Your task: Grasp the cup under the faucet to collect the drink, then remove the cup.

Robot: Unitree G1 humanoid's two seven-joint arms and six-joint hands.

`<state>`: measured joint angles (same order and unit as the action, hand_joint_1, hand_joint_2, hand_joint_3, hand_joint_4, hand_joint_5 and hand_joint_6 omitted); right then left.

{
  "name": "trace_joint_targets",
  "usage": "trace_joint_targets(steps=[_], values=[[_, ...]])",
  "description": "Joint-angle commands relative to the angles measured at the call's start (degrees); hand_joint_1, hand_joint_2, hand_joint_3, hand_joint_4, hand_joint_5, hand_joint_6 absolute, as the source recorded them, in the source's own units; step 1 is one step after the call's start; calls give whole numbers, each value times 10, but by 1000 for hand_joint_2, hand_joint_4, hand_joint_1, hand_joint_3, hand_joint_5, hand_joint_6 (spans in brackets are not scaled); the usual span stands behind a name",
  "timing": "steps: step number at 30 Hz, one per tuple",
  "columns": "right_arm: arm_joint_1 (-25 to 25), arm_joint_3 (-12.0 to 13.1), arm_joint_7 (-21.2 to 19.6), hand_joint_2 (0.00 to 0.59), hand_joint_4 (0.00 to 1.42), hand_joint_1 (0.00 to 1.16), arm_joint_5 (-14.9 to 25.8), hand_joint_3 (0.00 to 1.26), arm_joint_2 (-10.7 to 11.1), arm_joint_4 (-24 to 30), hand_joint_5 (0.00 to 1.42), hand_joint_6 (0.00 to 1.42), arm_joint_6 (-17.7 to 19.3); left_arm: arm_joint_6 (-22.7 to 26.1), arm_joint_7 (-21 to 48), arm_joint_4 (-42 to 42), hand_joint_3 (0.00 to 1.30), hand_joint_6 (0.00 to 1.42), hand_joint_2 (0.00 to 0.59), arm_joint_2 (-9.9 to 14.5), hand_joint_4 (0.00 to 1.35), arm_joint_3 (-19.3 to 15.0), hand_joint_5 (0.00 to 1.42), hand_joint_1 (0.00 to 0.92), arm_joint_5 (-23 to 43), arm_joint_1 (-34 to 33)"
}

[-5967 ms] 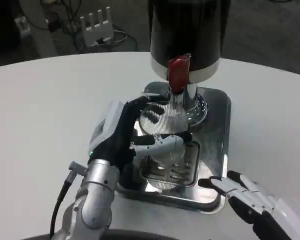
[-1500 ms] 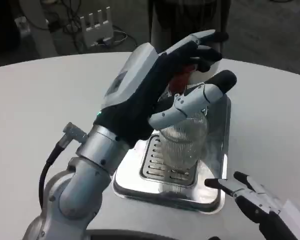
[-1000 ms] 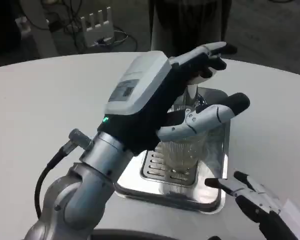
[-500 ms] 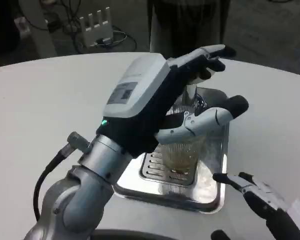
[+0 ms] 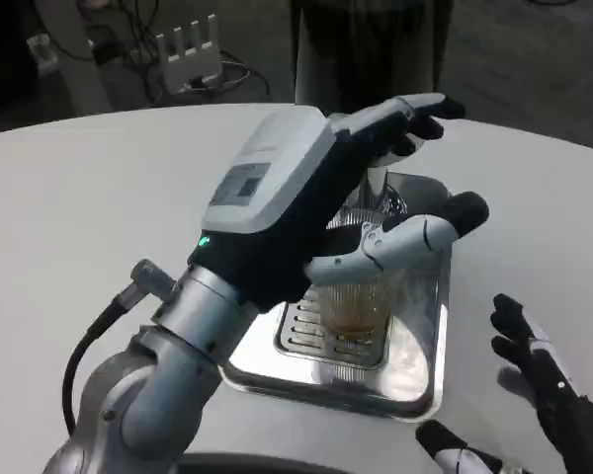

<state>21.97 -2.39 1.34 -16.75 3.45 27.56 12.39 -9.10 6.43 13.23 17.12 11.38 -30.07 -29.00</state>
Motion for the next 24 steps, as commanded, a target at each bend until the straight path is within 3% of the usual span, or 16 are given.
trace_joint_targets(steps=[1,9,24], values=[[-26,-11,-19,182,62,770,21,44,-20,-43,131,192,6,-3,7,-16,313,298,153,9,318,6,392,0,-10,8],[-84,-14,-37,155,27,818,77,3,-57,-114,105,189,12,-6,6,-23,332,296,147,11,318,6,383,0,-9,4],[-182,-26,-74,134,0,794,40,0,-56,-202,6,103,17,-8,10,-43,346,284,129,12,318,13,382,0,-10,-20]])
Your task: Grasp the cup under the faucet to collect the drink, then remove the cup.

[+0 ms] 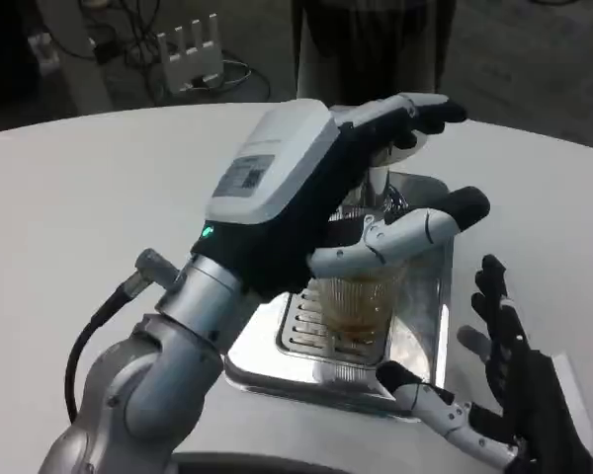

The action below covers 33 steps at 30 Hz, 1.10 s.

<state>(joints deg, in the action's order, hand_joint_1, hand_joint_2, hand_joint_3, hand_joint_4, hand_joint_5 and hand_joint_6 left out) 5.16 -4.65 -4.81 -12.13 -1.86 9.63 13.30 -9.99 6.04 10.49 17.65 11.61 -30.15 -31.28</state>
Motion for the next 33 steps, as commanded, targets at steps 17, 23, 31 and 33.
trace_joint_targets(steps=[17,23,31,33], values=[[-82,-14,-49,135,0,791,-29,0,-6,-99,0,96,14,-9,17,-27,351,281,131,17,318,20,382,0,-23,-10],[-136,-12,-66,138,0,789,-30,0,-6,-159,1,96,20,-5,21,-22,356,280,133,22,318,16,382,0,-21,-14],[-172,-12,-81,137,0,789,-29,0,-7,-199,2,95,28,-4,23,-20,363,280,133,26,318,11,382,0,-20,-13],[-180,-12,-87,138,0,788,-30,0,-10,-205,2,95,28,-5,23,-23,364,280,133,27,318,12,382,0,-22,-16]])
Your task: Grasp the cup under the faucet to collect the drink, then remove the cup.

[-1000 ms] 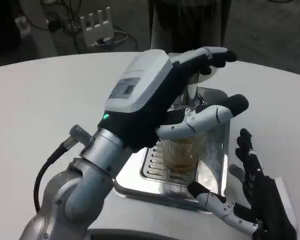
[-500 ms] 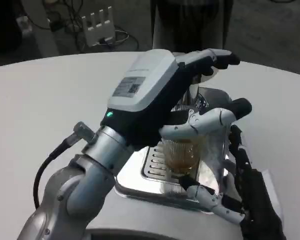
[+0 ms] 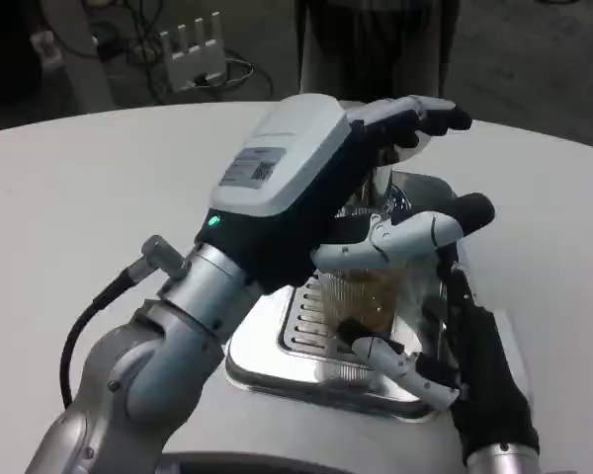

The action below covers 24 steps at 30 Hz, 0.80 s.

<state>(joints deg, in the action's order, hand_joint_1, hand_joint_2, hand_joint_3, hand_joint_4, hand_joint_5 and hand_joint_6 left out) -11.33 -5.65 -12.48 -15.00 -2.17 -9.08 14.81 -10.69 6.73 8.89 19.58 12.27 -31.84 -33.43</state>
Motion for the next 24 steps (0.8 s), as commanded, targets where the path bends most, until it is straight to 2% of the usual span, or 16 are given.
trace_joint_targets(steps=[1,24], values=[[-20,-2,-12,139,0,787,0,0,-9,-21,2,95,13,2,16,-8,365,280,133,8,318,5,382,0,-5,4],[-87,-8,-39,143,0,783,-6,0,-24,-86,10,95,16,1,18,-23,368,280,136,14,318,6,382,0,-5,-8]])
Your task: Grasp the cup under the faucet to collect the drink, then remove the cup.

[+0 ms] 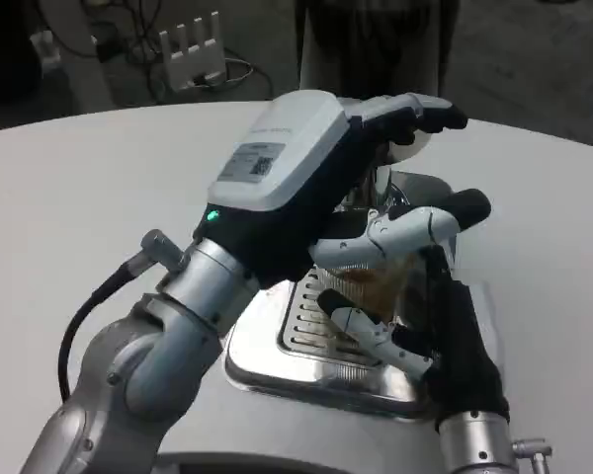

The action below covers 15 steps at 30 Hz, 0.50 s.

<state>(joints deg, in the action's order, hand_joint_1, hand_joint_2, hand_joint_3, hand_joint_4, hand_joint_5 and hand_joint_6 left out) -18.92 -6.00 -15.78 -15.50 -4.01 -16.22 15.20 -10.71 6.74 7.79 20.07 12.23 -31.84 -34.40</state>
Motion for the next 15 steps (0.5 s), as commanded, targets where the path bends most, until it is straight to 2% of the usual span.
trace_joint_targets(steps=[1,15], values=[[-14,-4,-6,143,0,783,-1,0,-5,-18,11,97,12,-1,18,-12,368,280,137,12,318,7,382,0,-7,1],[-37,-5,-17,152,0,775,-3,0,-10,-50,15,109,15,-34,13,-20,370,280,137,43,318,20,382,0,-49,-2]])
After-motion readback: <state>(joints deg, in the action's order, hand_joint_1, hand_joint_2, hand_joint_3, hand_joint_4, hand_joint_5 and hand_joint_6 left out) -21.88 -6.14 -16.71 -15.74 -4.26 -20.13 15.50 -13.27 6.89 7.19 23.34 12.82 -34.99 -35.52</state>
